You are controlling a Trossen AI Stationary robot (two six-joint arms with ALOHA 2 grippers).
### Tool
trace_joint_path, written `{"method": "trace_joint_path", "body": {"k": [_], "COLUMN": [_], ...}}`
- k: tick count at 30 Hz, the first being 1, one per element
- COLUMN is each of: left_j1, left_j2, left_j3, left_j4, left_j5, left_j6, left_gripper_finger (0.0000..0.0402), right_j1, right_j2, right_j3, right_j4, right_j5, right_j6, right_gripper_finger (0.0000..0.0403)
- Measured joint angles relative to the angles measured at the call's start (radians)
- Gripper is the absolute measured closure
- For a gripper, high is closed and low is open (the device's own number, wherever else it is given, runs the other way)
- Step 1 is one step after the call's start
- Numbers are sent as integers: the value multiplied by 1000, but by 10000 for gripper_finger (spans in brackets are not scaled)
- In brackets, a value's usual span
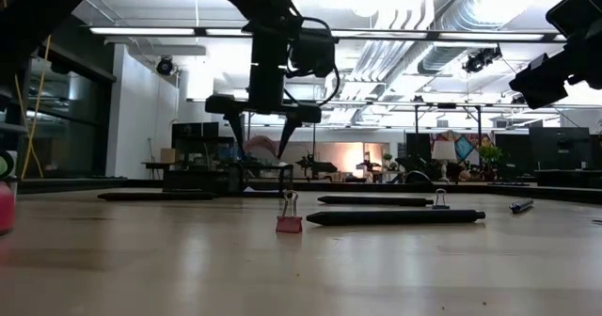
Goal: Pick and place office supplies into organizer
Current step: Put the pink sticky note into the desk organizer, then put the black pen into the desk organizer
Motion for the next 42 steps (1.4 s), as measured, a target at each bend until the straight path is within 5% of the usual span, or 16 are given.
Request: {"method": "trace_joint_path", "body": {"k": [16, 27, 35, 42], "left_j1": [0, 7, 4, -120], "left_j2": [0, 0, -10, -51], "left_j3": [-26, -26, -27, -26], "left_j4": [59, 28, 61, 147], "left_j5": [36, 9, 1, -104], "left_j6": [37, 26, 50, 229], "left_gripper_finger": [116, 8, 9, 14], "right_j1": [0, 0, 0, 0], "right_j2": [0, 0, 0, 0], "right_j3": [0, 0, 0, 0], "right_j4": [0, 0, 0, 0], "right_j5": [0, 0, 0, 0], "right_j6": [0, 0, 0, -1], "right_gripper_finger": [196, 196, 196, 196]}}
